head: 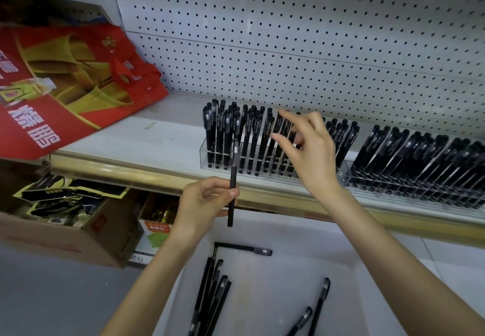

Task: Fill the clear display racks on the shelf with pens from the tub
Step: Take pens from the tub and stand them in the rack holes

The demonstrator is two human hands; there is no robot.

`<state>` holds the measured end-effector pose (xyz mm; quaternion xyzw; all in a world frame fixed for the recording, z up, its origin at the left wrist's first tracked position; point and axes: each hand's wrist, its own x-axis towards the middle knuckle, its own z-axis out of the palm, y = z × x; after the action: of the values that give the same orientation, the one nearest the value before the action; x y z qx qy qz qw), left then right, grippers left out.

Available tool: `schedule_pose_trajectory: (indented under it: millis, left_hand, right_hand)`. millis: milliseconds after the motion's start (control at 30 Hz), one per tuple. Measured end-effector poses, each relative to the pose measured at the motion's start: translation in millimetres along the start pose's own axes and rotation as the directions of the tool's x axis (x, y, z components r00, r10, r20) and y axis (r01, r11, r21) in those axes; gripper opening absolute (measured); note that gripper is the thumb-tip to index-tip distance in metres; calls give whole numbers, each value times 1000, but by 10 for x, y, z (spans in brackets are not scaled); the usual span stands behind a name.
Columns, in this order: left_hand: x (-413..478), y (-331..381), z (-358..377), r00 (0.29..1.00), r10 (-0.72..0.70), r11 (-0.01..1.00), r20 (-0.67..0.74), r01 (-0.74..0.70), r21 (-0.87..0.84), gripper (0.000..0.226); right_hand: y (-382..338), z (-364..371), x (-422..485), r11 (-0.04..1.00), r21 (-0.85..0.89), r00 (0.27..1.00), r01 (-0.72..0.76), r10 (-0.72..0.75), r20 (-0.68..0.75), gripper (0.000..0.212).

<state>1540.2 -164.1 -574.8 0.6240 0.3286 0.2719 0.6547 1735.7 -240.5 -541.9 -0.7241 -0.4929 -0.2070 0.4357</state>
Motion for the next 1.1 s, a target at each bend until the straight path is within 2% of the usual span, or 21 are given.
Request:
schedule_pose_trajectory:
  millis: [100, 167, 233, 333, 567, 767, 833, 867, 900, 967, 1000, 1033, 1100]
  left_hand:
    - [-8, -3, 90, 1000, 13, 1000, 24, -13, 3, 7]
    - [-11, 1, 183, 999, 28, 1000, 43, -29, 10, 7]
    - [-8, -3, 267, 998, 47, 999, 44, -48, 14, 8]
    - [-3, -13, 343, 996, 83, 996, 35, -84, 33, 8]
    - [10, -16, 389, 990, 131, 989, 59, -135, 66, 11]
    - [82, 18, 410, 985, 152, 984, 81, -158, 85, 7]
    - [106, 26, 406, 975, 217, 965, 52, -222, 143, 5]
    - [109, 27, 384, 958, 284, 930, 40, -285, 232, 2]
    - [121, 10, 350, 920, 391, 840, 41, -374, 394, 4]
    - [178, -66, 273, 780, 603, 443, 168, -502, 742, 22]
    - [209, -107, 250, 729, 637, 272, 249, -516, 812, 28]
    - [240, -148, 239, 712, 636, 183, 299, -515, 838, 33]
    - [295, -215, 244, 723, 614, 150, 317, -501, 852, 40]
  right_hand:
    - [-164, -150, -74, 918, 319, 965, -236, 183, 187, 31]
    - [-258, -185, -161, 830, 431, 917, -354, 216, 336, 33]
    - [-313, -178, -243, 776, 474, 885, -416, 225, 409, 38]
    - [-344, -181, -303, 709, 525, 868, -471, 263, 422, 42]
    - [-361, -233, -290, 621, 602, 861, -503, 299, 411, 33]
    - [-349, -255, -218, 690, 562, 879, -456, 252, 404, 40]
    - [-345, -281, -151, 707, 560, 896, -432, 267, 354, 40]
    - [-330, -306, -101, 707, 568, 906, -422, 294, 306, 39]
    - [-301, -336, -44, 698, 586, 911, -412, 336, 240, 38]
    - [-213, -396, 70, 694, 615, 906, -374, 414, 85, 38]
    - [-175, -413, 107, 721, 600, 906, -347, 422, 17, 38]
    - [-151, -413, 126, 757, 569, 911, -321, 412, -34, 38]
    - [-150, -377, 131, 821, 501, 926, -273, 365, -94, 39]
